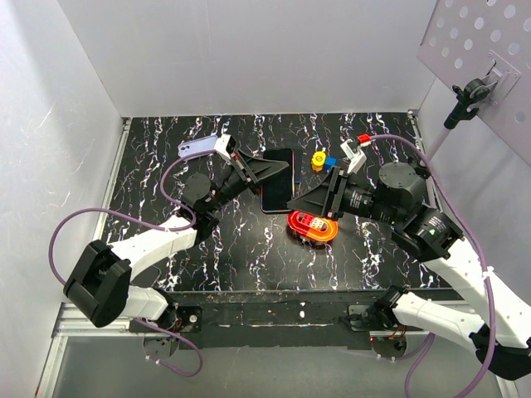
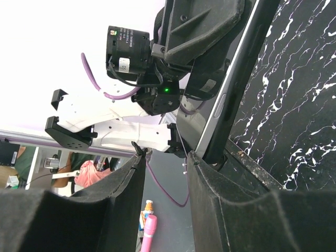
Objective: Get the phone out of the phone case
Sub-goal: Remove the phone case from the phone.
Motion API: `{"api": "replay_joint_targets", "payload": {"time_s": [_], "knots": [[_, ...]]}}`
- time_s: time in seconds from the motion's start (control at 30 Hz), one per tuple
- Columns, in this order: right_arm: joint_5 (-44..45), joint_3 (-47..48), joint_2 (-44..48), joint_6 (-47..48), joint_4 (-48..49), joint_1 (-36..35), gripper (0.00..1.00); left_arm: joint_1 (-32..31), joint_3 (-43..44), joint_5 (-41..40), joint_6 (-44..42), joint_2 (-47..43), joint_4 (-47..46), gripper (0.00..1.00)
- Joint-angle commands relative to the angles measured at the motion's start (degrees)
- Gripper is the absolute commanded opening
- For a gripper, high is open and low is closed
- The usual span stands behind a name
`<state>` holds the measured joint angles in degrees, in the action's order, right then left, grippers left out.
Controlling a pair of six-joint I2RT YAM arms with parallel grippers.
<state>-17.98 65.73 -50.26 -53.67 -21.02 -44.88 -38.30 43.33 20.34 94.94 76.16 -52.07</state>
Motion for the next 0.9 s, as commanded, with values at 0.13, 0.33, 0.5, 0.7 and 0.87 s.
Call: {"api": "replay_joint_targets", "payload": {"time_s": [0.13, 0.33, 0.5, 0.7, 0.87], "knots": [[-0.9, -1.3, -1.2, -0.9, 4.6, 0.8, 0.45, 0.2, 1.7, -0.6, 1.4, -3.0, -4.9, 0.0], [-0.2, -2.1, 0.2, 0.0, 2.9, 0.9, 0.45, 0.2, 1.2, -1.0, 1.1, -3.5, -5.0, 0.0], [-0.7, -3.2, 1.9, 0.1, 3.0, 0.9, 0.45, 0.3, 1.0, -1.4, 0.8, -3.3, -4.6, 0.0], [-1.7, -3.9, 1.7, -0.6, 4.5, 1.0, 0.45, 0.3, 1.7, -0.7, 1.4, -2.3, -5.3, 0.0], [-2.0, -3.8, 0.0, -0.7, 5.9, 1.2, 0.44, 0.3, 2.3, -0.3, 1.1, -2.7, -4.9, 0.0]]}}
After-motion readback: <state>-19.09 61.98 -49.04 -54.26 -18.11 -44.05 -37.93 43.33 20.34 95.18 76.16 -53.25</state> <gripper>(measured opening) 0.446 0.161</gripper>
